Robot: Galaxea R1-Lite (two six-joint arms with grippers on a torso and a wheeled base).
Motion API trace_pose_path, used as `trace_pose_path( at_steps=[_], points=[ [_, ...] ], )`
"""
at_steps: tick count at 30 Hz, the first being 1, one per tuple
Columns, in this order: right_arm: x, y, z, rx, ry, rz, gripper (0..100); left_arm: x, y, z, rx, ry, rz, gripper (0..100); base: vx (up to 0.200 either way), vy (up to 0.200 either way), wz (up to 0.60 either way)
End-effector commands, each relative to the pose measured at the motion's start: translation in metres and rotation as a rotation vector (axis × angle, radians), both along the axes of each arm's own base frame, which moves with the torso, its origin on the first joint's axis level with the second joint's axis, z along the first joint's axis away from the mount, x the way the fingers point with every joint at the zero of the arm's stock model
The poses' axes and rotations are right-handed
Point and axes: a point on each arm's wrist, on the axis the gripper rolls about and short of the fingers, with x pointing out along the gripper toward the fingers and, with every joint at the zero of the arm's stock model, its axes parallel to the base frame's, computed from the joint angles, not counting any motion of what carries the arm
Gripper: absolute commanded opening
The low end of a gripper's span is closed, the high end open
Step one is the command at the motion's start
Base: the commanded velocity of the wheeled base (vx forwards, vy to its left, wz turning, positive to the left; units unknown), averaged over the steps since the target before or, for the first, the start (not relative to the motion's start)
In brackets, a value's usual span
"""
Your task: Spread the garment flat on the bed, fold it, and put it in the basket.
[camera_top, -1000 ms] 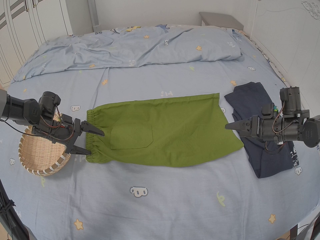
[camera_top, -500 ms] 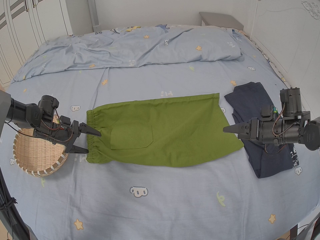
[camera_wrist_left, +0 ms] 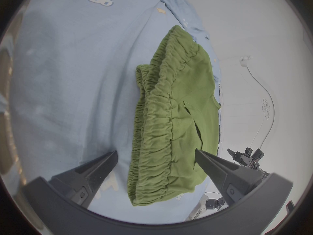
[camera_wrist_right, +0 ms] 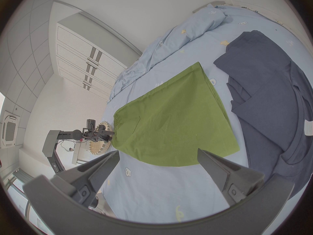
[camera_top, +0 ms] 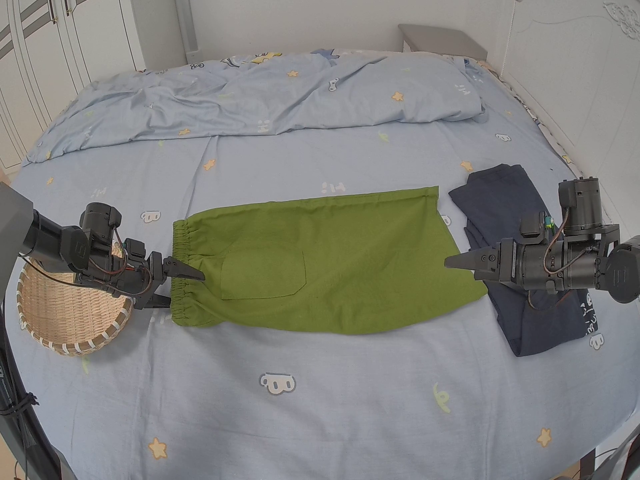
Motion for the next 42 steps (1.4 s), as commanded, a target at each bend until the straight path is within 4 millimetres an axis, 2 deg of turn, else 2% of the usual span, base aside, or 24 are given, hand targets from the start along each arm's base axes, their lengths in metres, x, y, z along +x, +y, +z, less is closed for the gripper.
trace_pose_path(
  at_steps=[1,9,18,28,29,38,40,42],
  points=[
    [0.001,0.001,-0.002,0.0,0.008,0.0,100,0.0,-0.004,-0.018,-0.007,0.017,-0.009,100,0.0,0.0,0.0],
    [0.001,0.0,-0.001,0.002,0.006,-0.002,100,0.004,-0.004,-0.028,-0.023,-0.03,-0.008,100,0.0,0.0,0.0],
    [0.001,0.0,-0.002,0.0,0.01,0.0,100,0.006,-0.006,-0.022,-0.105,-0.043,-0.02,100,0.0,0.0,0.0],
    [0.001,0.0,-0.002,0.0,0.007,-0.001,100,0.009,-0.011,-0.019,-0.12,-0.058,-0.02,100,0.0,0.0,0.0],
    [0.001,0.0,-0.002,0.0,0.006,-0.001,100,0.009,-0.011,-0.019,-0.122,-0.057,-0.022,0,0.0,0.0,0.0],
    [0.005,-0.003,-0.007,-0.002,0.022,-0.009,100,0.009,-0.012,-0.015,-0.125,-0.062,-0.021,0,0.0,0.0,0.0],
    [0.007,-0.003,-0.01,-0.003,0.032,-0.01,100,0.008,-0.012,-0.01,-0.132,-0.063,-0.013,0,0.0,0.0,0.0],
    [0.02,-0.01,-0.025,-0.014,0.066,-0.036,100,0.006,-0.013,0.004,-0.156,-0.067,0.011,0,0.0,0.0,0.0]
  ],
)
